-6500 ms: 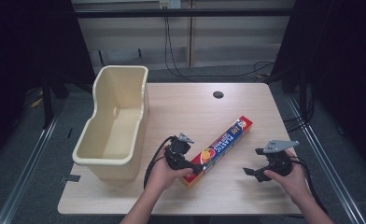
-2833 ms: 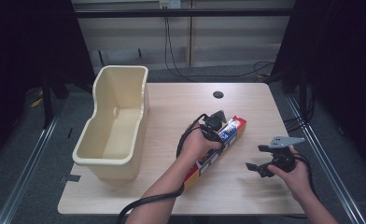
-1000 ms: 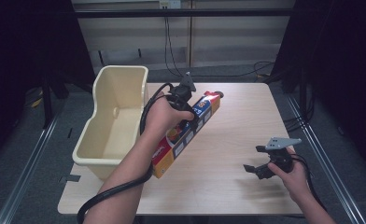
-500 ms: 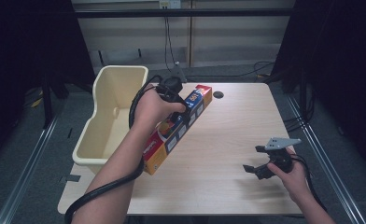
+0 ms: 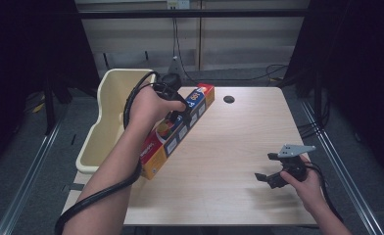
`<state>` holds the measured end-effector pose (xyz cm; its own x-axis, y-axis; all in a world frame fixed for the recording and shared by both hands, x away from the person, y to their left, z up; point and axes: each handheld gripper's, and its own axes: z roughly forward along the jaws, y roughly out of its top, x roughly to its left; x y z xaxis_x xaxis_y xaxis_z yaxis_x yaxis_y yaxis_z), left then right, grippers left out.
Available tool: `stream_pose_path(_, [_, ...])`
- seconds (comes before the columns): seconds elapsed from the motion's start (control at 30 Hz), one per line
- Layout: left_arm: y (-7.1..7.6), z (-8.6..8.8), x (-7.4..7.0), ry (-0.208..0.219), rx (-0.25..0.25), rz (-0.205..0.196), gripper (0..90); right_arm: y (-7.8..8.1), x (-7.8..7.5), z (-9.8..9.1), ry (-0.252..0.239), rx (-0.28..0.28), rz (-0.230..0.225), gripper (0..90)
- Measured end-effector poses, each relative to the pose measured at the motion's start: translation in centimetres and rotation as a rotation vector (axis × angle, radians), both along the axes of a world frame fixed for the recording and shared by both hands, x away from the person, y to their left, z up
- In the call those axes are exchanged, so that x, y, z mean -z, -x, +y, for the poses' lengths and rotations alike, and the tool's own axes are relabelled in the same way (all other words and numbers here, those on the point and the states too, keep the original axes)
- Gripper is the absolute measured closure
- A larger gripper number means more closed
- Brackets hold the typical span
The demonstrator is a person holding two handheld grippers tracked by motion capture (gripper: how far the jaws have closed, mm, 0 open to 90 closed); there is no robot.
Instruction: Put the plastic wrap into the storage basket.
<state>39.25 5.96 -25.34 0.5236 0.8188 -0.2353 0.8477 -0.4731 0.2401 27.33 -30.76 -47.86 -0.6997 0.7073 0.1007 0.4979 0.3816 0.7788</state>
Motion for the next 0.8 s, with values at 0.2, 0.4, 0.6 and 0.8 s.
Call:
stream_pose_path(0.2, [0.1, 0.9, -0.6, 0.007, -0.019, -0.004, 40.9, 0.0, 0.0, 0.0, 0.002, 0.002, 0.001, 1.8])
stream_pose_path(0.4, [0.0, 1.8, -1.0, -0.002, -0.035, 0.004, 41.0, 0.0, 0.1, 0.1, 0.006, 0.002, 0.001, 1.9])
stream_pose_path(0.6, [-0.1, 2.9, -1.8, -0.005, -0.061, -0.003, 41.0, 0.0, 0.1, 0.1, 0.006, 0.003, 0.0, 1.9])
stream_pose_path(0.8, [-0.1, 4.0, -2.6, -0.006, -0.093, -0.02, 40.9, 0.0, 0.1, 0.1, 0.006, 0.003, 0.0, 1.8])
